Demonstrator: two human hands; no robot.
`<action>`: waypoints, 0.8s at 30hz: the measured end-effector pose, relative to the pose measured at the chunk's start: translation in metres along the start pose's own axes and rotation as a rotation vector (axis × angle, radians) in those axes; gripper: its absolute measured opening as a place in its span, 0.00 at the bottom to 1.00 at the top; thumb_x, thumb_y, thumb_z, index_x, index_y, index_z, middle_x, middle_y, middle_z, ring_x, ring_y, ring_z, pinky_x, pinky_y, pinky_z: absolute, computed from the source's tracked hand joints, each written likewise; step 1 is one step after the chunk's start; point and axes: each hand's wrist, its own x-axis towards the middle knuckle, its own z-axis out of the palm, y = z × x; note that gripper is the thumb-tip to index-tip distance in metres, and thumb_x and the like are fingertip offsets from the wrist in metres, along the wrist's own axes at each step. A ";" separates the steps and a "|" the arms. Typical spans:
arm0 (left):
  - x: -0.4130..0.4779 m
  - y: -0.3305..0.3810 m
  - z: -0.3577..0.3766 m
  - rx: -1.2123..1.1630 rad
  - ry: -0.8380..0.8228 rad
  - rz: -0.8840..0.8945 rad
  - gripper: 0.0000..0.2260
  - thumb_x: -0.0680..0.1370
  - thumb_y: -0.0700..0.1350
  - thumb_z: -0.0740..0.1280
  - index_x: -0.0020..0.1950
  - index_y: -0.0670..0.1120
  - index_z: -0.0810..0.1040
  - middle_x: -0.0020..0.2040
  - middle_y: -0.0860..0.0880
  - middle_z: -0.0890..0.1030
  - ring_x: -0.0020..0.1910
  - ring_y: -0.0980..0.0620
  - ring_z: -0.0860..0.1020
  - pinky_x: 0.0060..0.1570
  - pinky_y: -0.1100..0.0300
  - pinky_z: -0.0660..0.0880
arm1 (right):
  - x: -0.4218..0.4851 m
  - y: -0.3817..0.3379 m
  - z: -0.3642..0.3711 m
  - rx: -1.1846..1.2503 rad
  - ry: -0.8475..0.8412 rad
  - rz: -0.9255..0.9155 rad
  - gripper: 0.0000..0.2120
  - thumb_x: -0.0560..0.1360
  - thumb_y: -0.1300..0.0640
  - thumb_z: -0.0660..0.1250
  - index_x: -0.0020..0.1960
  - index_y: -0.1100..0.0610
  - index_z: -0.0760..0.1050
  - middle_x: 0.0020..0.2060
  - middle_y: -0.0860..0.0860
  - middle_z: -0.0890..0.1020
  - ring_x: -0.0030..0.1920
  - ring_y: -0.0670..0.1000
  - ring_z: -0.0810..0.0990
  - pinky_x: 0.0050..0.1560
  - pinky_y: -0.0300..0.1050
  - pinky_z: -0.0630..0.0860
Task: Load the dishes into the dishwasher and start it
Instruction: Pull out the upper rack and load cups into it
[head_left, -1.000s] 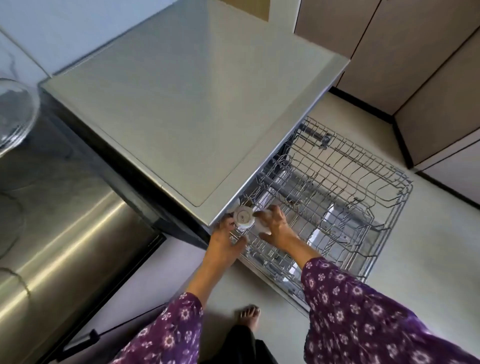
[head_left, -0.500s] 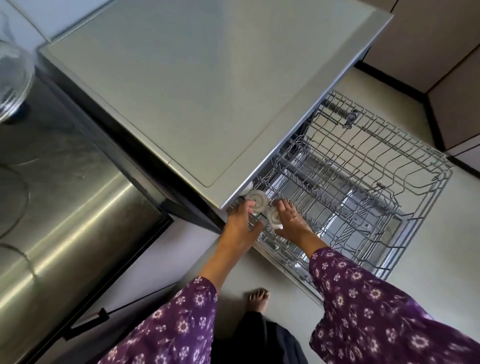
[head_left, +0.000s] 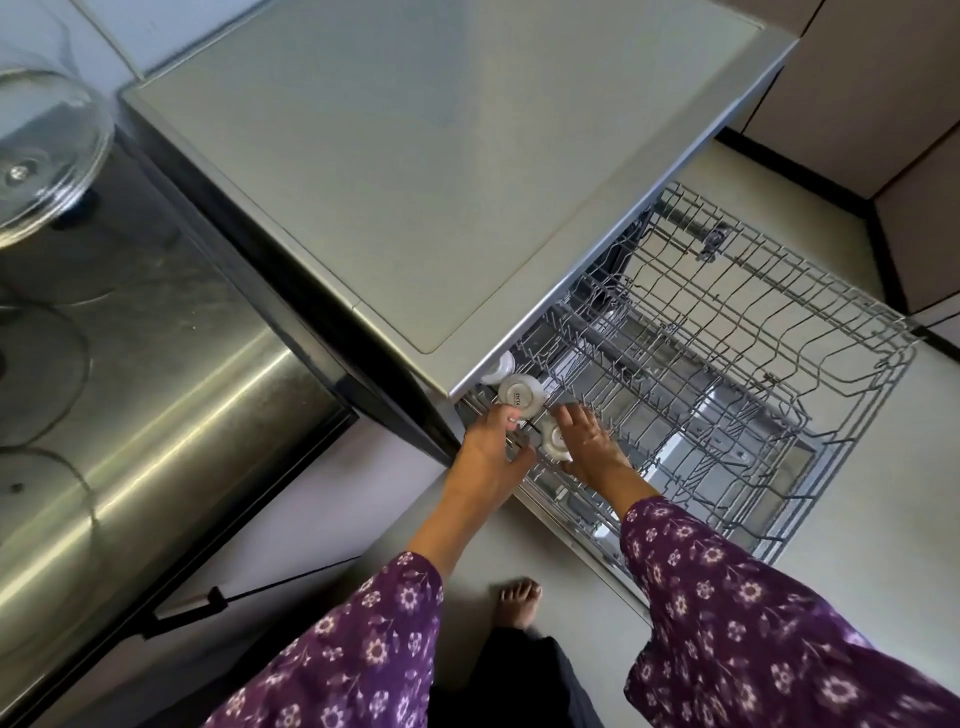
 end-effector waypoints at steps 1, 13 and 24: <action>-0.002 0.000 -0.001 -0.004 0.004 -0.003 0.18 0.75 0.43 0.70 0.63 0.43 0.70 0.56 0.46 0.76 0.55 0.51 0.75 0.50 0.68 0.66 | -0.001 0.000 -0.001 -0.019 0.000 0.015 0.45 0.68 0.60 0.74 0.75 0.54 0.50 0.71 0.56 0.58 0.71 0.58 0.60 0.69 0.52 0.67; -0.036 0.006 -0.010 0.040 0.061 0.033 0.18 0.76 0.43 0.68 0.65 0.42 0.71 0.57 0.47 0.76 0.48 0.54 0.73 0.43 0.71 0.66 | -0.005 -0.010 -0.009 0.083 -0.064 0.188 0.47 0.69 0.71 0.69 0.76 0.52 0.44 0.73 0.58 0.54 0.69 0.60 0.66 0.62 0.50 0.74; -0.078 0.054 -0.059 0.021 0.142 0.051 0.11 0.75 0.44 0.69 0.55 0.46 0.73 0.48 0.50 0.76 0.44 0.52 0.75 0.43 0.60 0.72 | -0.078 -0.085 -0.121 0.078 0.309 -0.142 0.08 0.79 0.57 0.59 0.56 0.56 0.72 0.52 0.51 0.77 0.49 0.50 0.78 0.49 0.46 0.79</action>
